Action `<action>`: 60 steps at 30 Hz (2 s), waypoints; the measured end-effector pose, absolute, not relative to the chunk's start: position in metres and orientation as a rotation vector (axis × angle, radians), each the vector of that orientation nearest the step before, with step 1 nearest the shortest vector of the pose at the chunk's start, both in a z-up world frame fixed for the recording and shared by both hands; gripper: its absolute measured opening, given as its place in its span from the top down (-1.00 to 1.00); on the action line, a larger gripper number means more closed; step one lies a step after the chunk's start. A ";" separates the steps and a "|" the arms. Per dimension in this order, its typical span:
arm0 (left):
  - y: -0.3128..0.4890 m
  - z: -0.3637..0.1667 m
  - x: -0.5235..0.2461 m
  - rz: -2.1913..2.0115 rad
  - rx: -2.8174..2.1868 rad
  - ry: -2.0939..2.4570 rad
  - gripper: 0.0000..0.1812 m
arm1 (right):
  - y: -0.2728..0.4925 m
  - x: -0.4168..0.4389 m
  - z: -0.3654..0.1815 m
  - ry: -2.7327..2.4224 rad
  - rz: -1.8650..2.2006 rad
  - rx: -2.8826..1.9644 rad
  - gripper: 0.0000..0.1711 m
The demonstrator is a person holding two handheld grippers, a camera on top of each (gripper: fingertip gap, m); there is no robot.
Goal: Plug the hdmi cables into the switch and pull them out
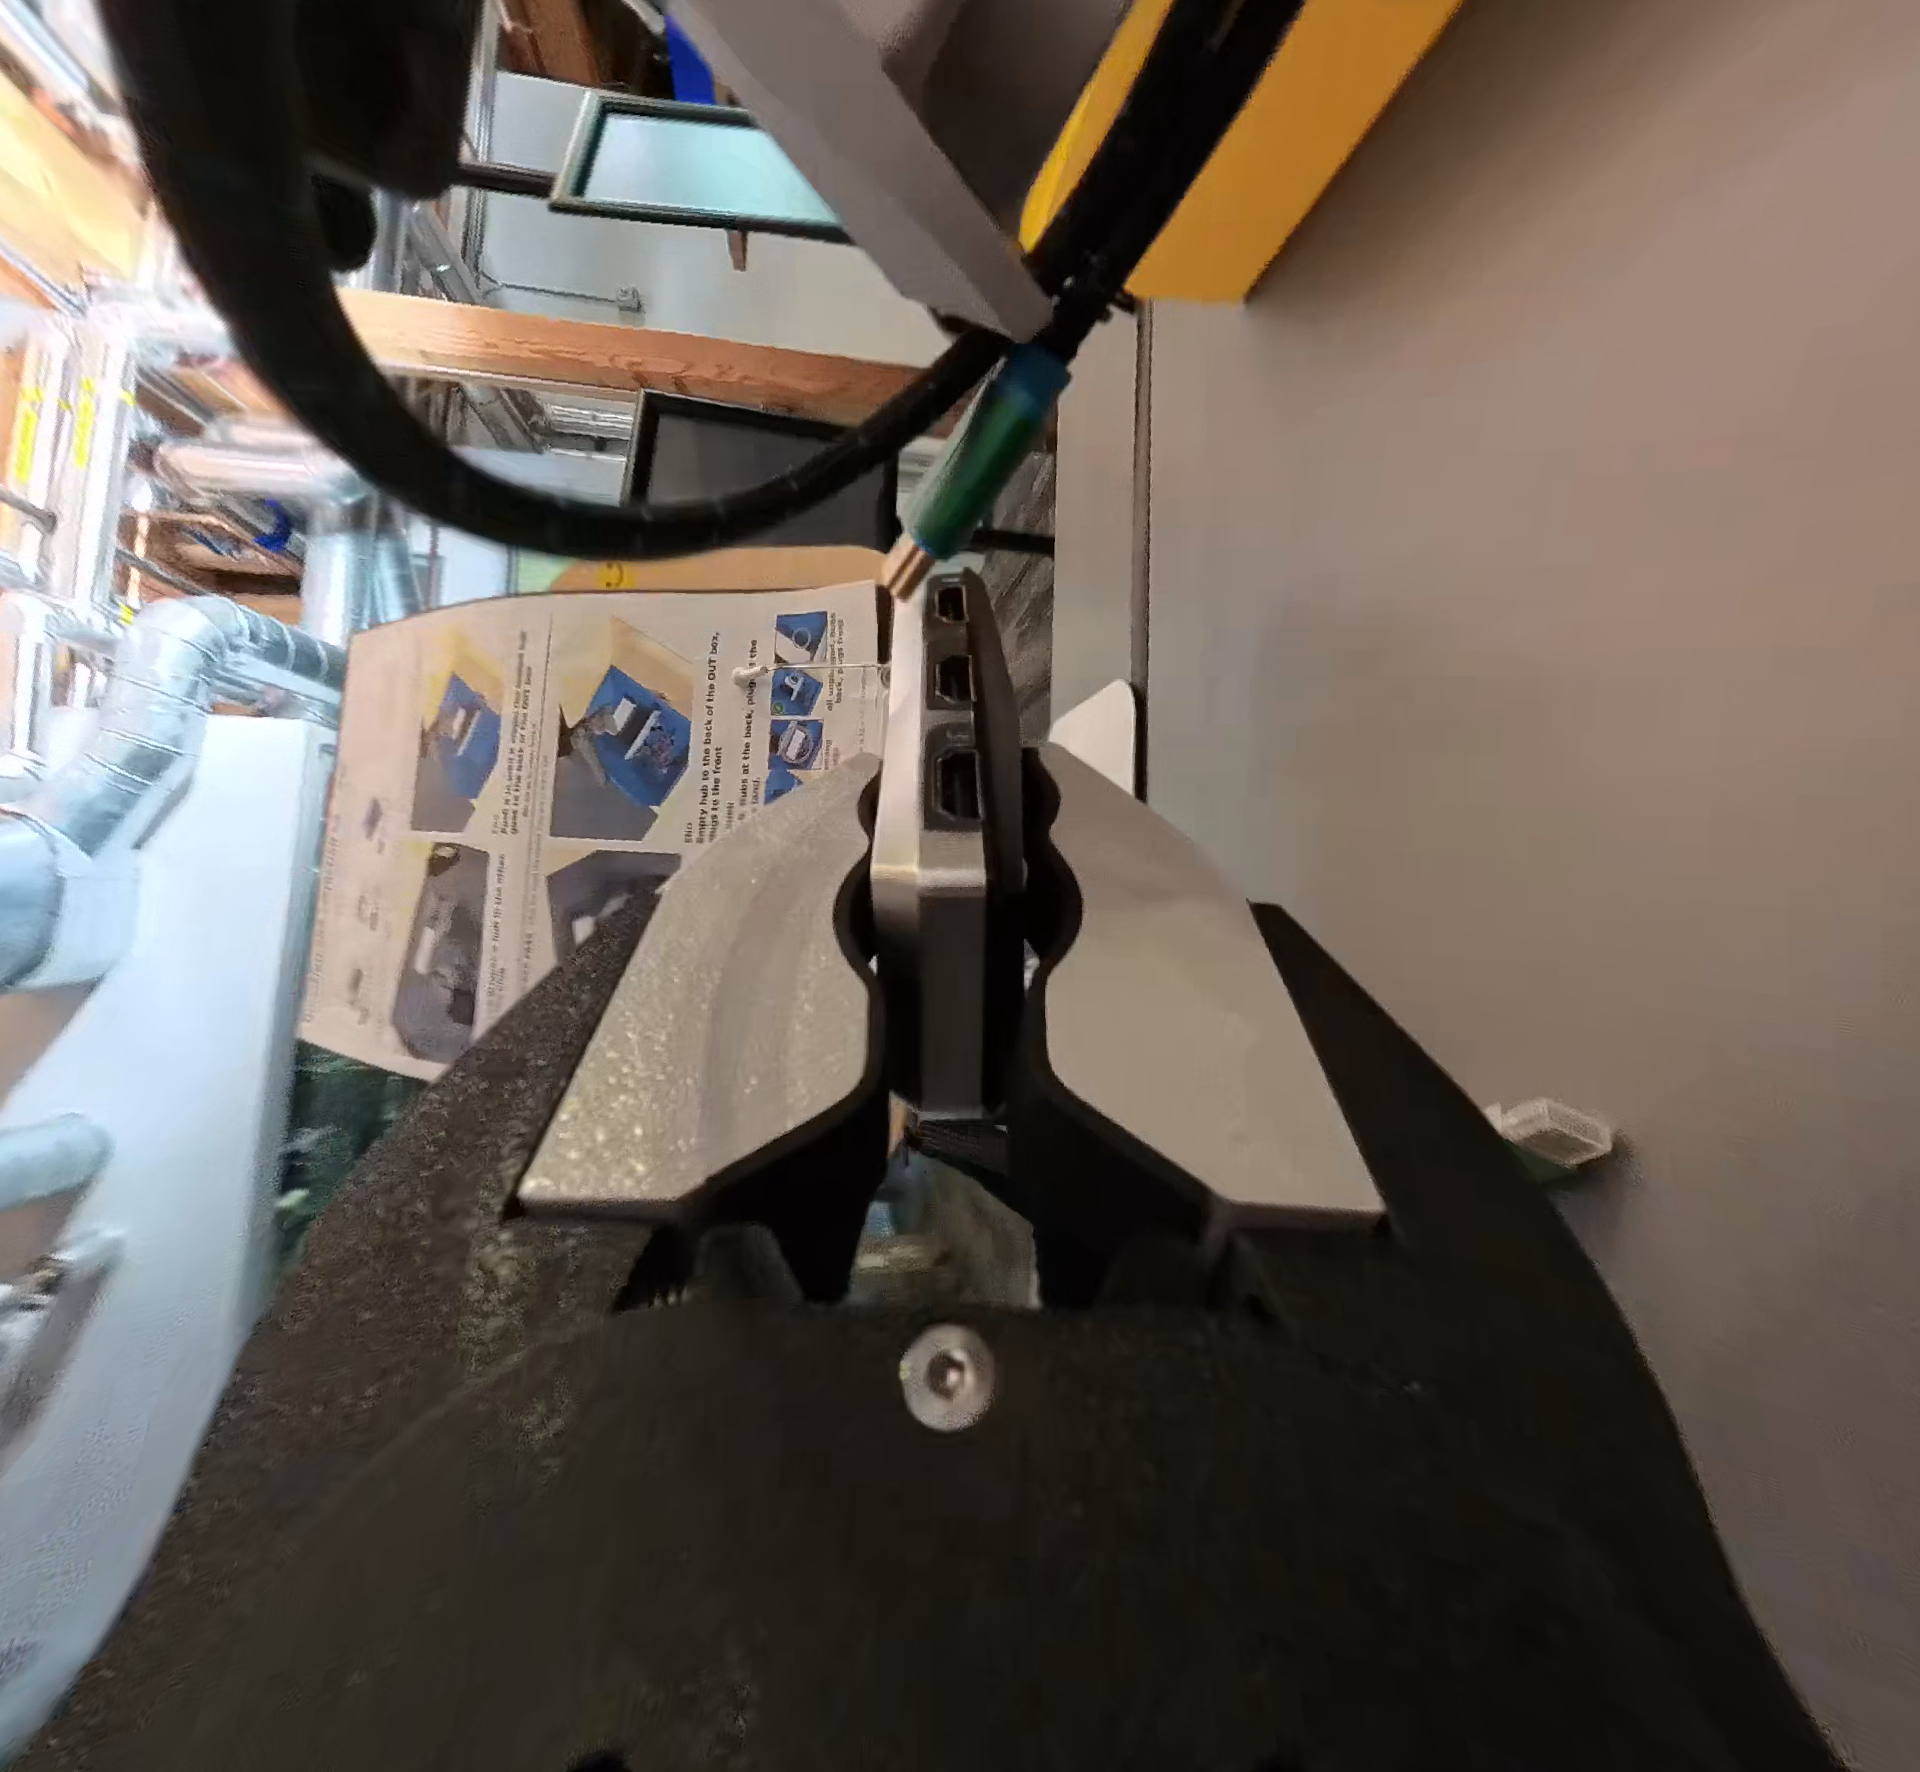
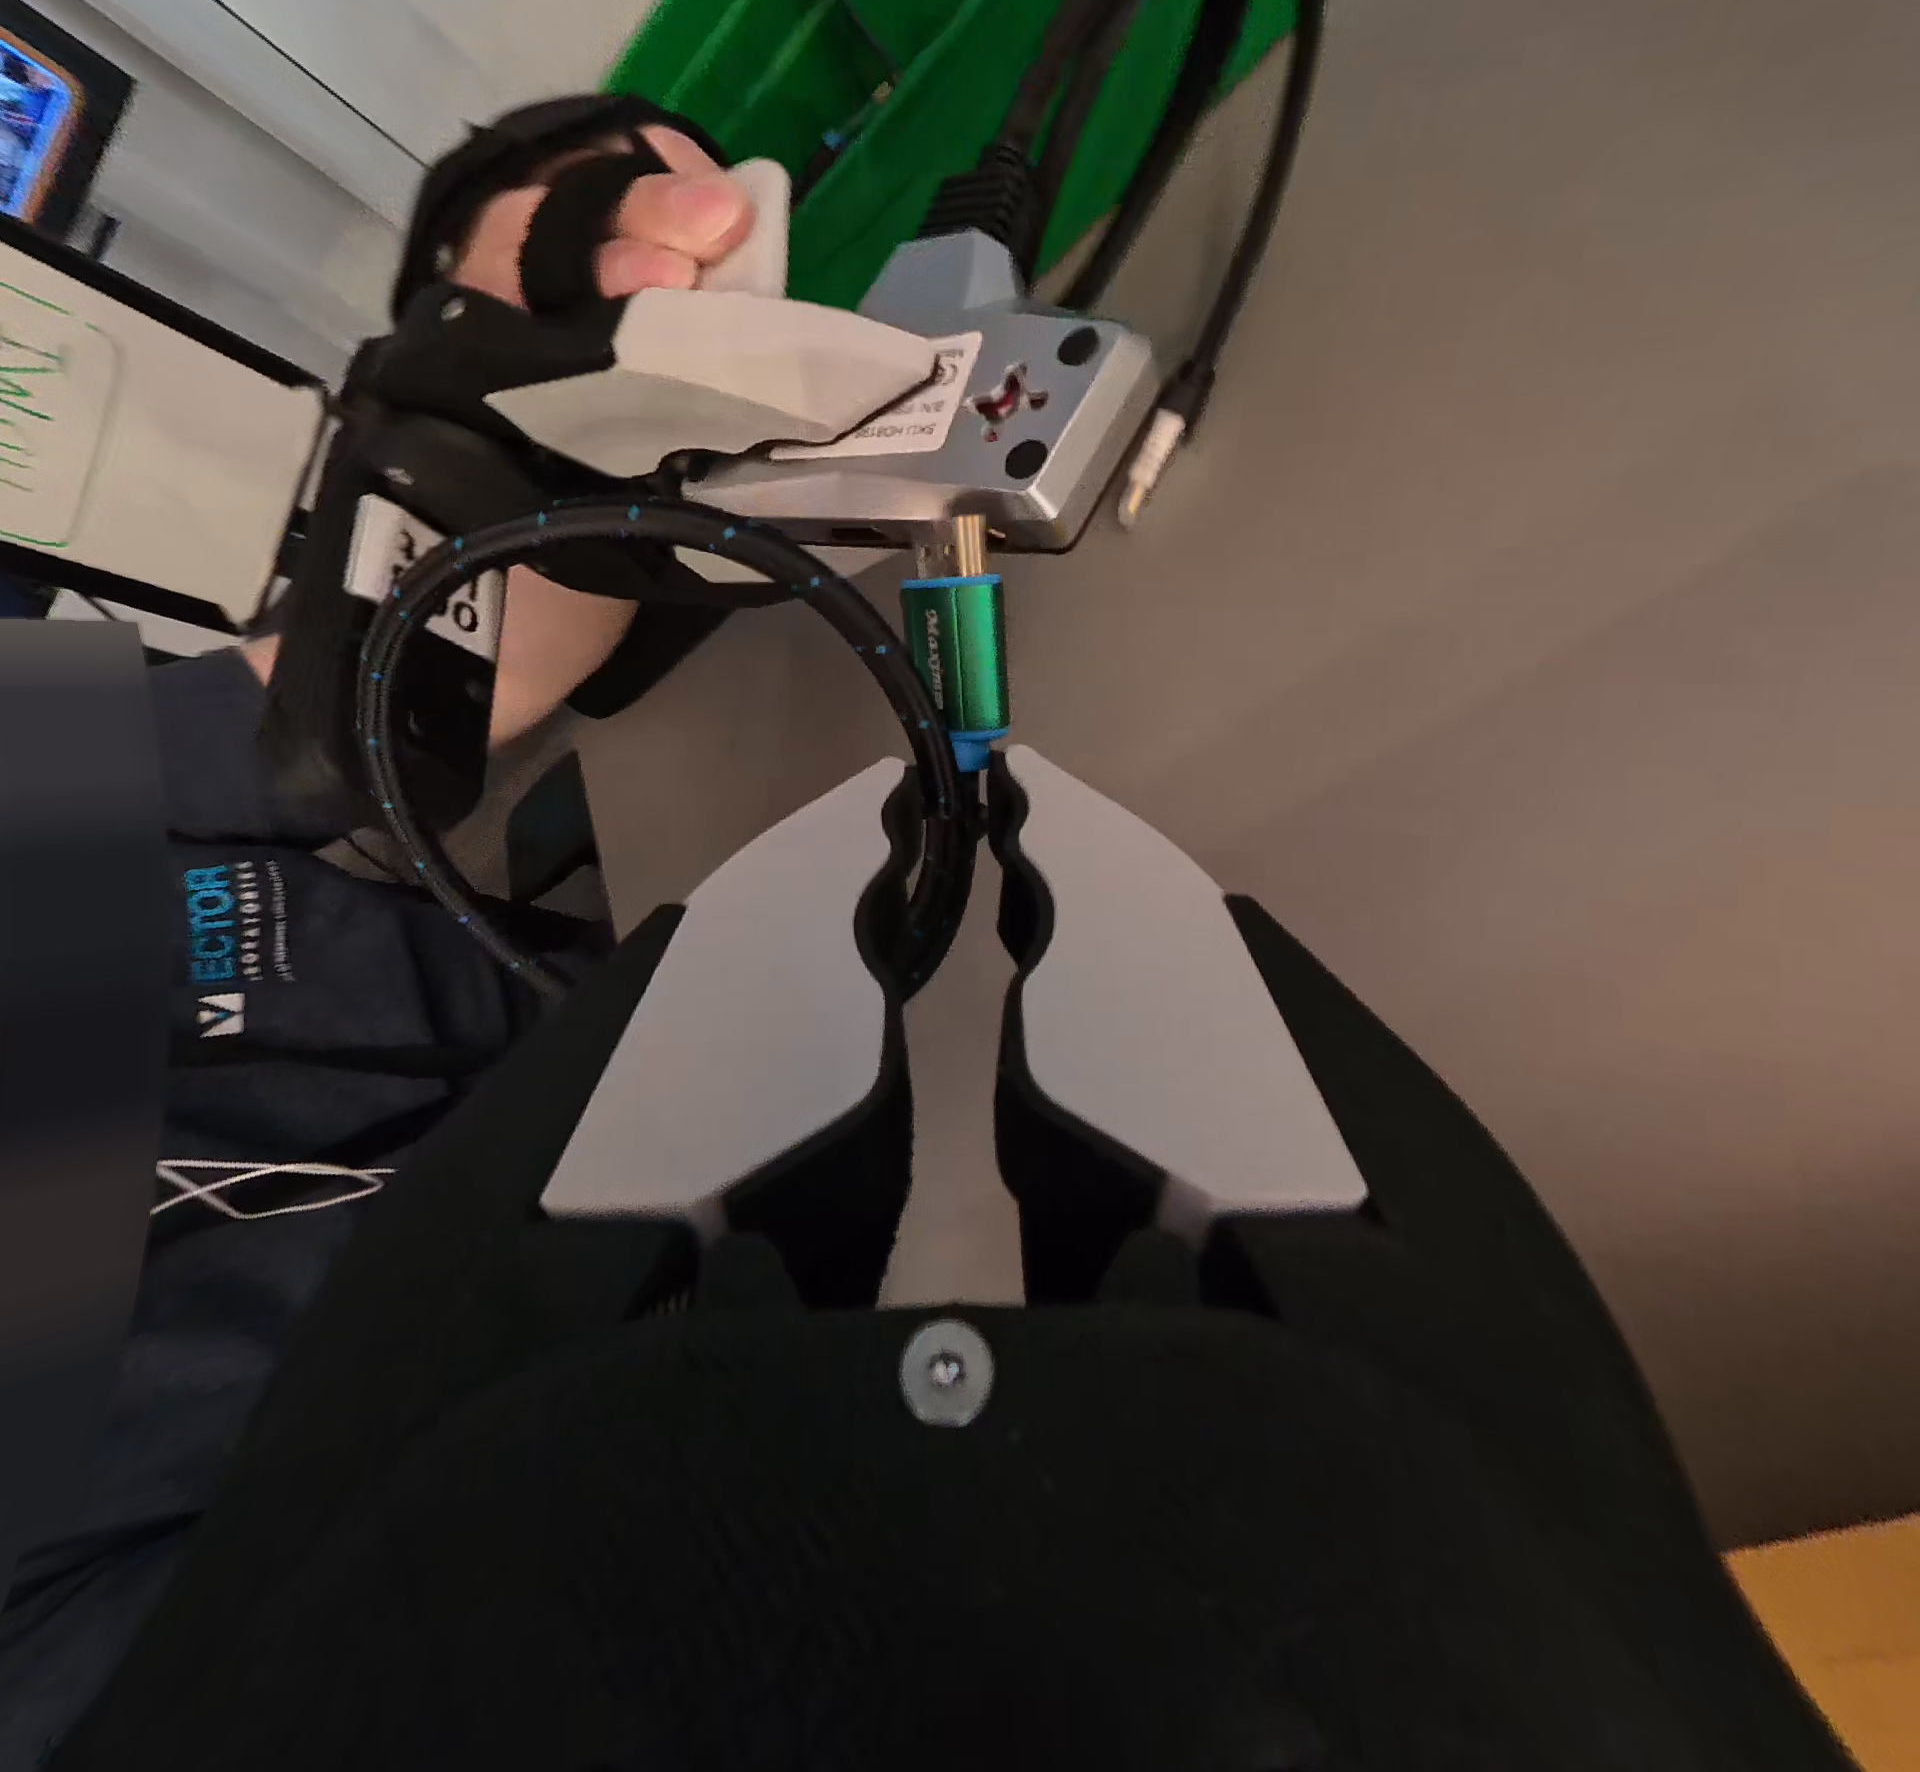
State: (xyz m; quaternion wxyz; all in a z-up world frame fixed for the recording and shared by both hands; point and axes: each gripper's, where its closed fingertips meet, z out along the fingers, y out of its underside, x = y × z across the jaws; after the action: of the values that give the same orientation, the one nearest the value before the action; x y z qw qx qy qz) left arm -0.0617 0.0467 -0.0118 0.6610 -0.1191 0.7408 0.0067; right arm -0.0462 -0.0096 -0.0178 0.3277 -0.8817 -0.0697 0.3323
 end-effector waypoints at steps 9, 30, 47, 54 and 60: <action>0.037 0.022 -0.069 -0.371 -0.460 1.602 0.75 | -0.024 -0.045 0.015 -0.222 0.953 -2.147 0.86; 0.009 0.063 -0.088 -0.596 -0.409 1.523 0.75 | -0.070 -0.094 0.069 -0.865 1.249 -1.533 0.90; 0.021 0.077 -0.106 -0.662 -0.364 1.507 0.75 | -0.024 -0.060 -0.027 -0.618 0.949 -2.136 0.90; 0.026 0.081 -0.113 -0.654 -0.347 1.504 0.75 | 0.000 -0.057 -0.108 -0.455 0.946 -2.496 0.90; 0.038 0.080 -0.111 -0.613 -0.385 1.498 0.75 | 0.021 -0.050 -0.150 -0.330 0.825 -2.616 0.90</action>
State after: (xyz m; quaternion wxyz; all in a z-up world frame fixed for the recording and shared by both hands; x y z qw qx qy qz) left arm -0.1115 0.0382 0.0803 0.6736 -0.1709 0.6656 -0.2722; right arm -0.0504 0.0213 -0.1499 0.1882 -0.9300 -0.1174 0.2932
